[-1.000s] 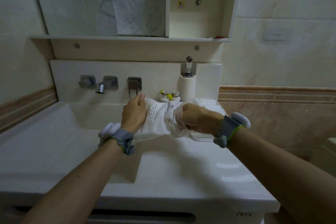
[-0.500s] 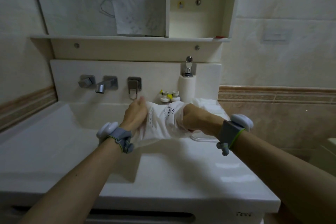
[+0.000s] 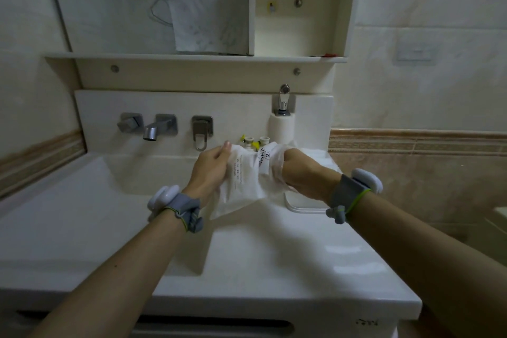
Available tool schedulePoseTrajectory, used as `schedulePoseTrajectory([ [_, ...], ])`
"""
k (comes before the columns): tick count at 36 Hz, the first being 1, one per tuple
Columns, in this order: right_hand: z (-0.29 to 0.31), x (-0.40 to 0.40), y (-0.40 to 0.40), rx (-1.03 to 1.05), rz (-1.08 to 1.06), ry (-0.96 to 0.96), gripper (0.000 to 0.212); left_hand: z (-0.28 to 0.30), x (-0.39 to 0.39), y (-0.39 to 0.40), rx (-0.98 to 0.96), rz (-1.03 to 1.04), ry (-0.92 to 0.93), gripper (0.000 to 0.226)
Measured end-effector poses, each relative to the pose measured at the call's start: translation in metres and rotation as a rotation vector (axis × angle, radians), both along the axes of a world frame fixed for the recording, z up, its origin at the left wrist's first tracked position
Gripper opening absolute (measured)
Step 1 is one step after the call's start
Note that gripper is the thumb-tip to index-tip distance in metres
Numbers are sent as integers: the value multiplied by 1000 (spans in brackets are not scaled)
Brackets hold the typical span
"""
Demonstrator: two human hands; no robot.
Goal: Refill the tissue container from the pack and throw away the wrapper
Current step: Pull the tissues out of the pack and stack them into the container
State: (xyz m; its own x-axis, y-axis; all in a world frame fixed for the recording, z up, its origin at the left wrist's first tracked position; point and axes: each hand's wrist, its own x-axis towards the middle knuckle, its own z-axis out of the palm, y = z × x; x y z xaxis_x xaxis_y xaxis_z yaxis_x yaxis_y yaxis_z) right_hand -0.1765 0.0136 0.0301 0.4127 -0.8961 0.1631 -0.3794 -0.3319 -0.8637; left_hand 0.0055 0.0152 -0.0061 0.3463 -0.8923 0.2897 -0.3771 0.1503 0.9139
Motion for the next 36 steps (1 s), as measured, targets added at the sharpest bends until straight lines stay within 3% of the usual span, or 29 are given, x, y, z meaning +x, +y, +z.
schedulePoseTrajectory([
  [5,-4,4,-6,134,36,-144,20,3,0,5,0,-107,55,33],
  [13,-7,13,-14,312,93,-288,18,2,-5,6,-57,-13,-264,51],
  [19,-10,16,-26,426,-51,-423,24,2,-10,11,-80,58,-322,45],
  [26,-12,20,-31,357,-125,-335,23,-4,-7,6,-53,173,-294,48],
  [30,-10,19,-30,349,-167,-331,21,-8,4,5,33,172,-150,45],
  [33,-9,20,-21,272,-144,-318,4,-8,7,4,161,110,122,52],
  [36,-10,19,-22,108,-136,-189,21,-7,0,7,280,39,328,49],
])
